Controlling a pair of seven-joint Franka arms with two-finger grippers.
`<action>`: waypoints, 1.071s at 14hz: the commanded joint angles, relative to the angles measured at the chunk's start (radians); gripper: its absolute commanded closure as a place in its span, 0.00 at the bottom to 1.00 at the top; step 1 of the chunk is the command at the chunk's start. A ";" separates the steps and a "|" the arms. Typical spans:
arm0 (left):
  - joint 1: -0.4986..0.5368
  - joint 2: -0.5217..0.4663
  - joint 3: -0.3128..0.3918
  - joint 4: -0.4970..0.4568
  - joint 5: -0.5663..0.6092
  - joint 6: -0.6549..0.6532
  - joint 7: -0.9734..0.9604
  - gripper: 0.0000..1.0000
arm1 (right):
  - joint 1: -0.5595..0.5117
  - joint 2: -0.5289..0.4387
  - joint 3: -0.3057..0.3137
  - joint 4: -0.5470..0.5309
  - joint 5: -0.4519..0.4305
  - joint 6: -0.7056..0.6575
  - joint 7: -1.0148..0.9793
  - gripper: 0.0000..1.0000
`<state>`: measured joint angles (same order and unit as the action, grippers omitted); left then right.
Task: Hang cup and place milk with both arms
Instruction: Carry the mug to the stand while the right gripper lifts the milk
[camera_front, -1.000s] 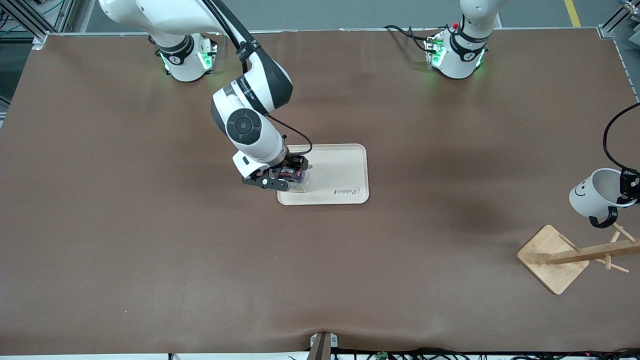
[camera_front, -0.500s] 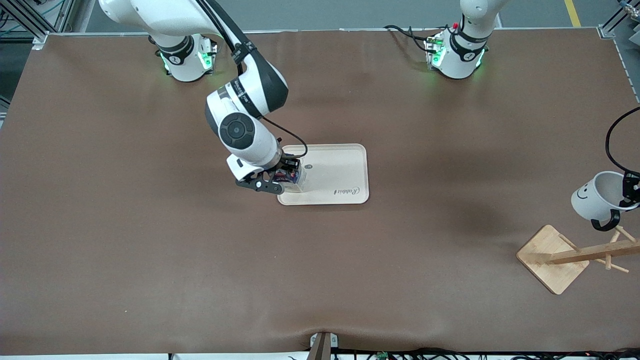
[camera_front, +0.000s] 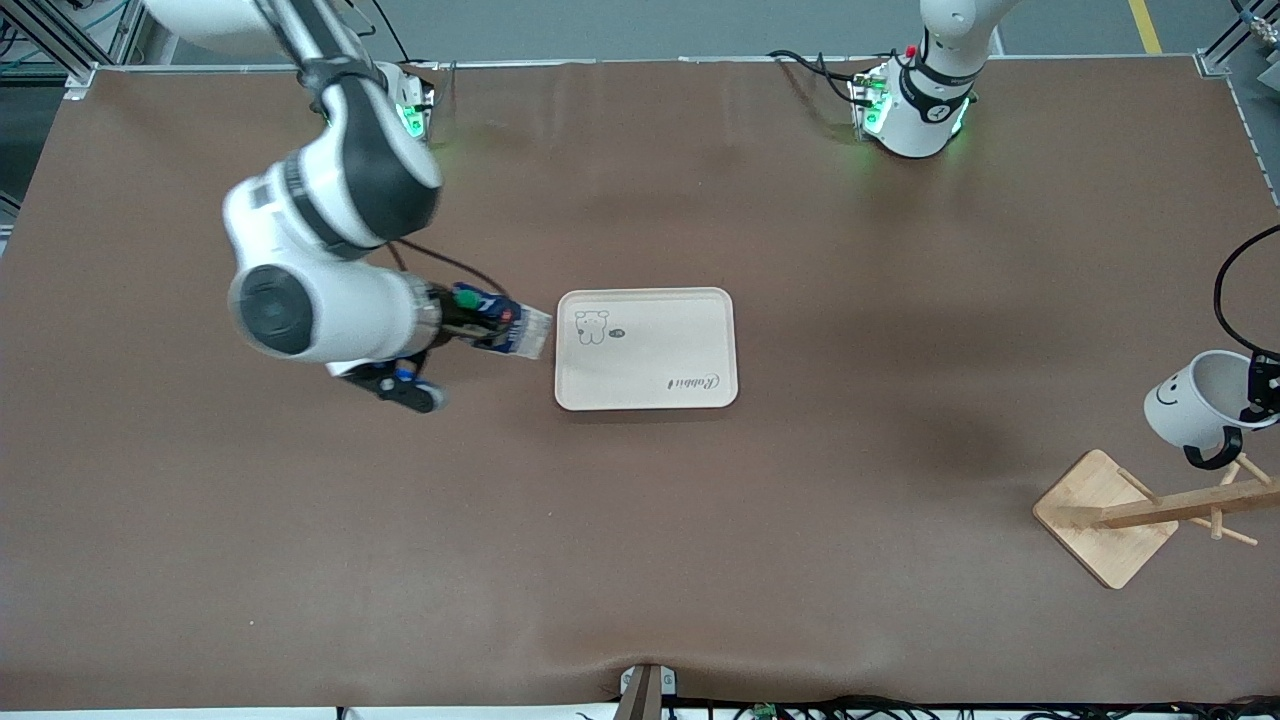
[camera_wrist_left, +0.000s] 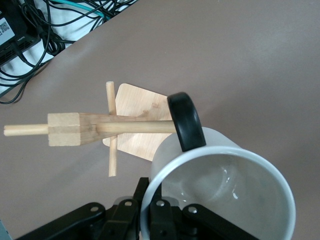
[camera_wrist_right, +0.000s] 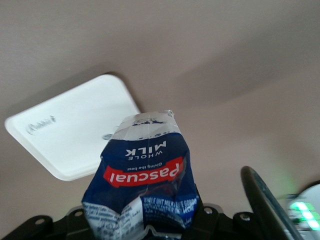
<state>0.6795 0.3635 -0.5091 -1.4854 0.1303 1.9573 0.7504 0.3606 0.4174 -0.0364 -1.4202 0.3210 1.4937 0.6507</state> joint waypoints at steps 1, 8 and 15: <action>0.005 0.031 -0.005 0.040 -0.006 -0.009 0.027 1.00 | -0.080 -0.023 0.015 -0.029 -0.125 -0.059 -0.106 1.00; 0.006 0.063 0.009 0.076 -0.006 -0.009 0.049 1.00 | -0.320 -0.029 0.013 -0.115 -0.276 -0.038 -0.432 1.00; 0.006 0.077 0.009 0.082 -0.018 -0.009 0.024 0.00 | -0.433 -0.023 0.013 -0.209 -0.458 0.206 -0.649 1.00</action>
<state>0.6832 0.4294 -0.4957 -1.4343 0.1303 1.9573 0.7719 -0.0370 0.4136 -0.0432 -1.5937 -0.1070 1.6654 0.0516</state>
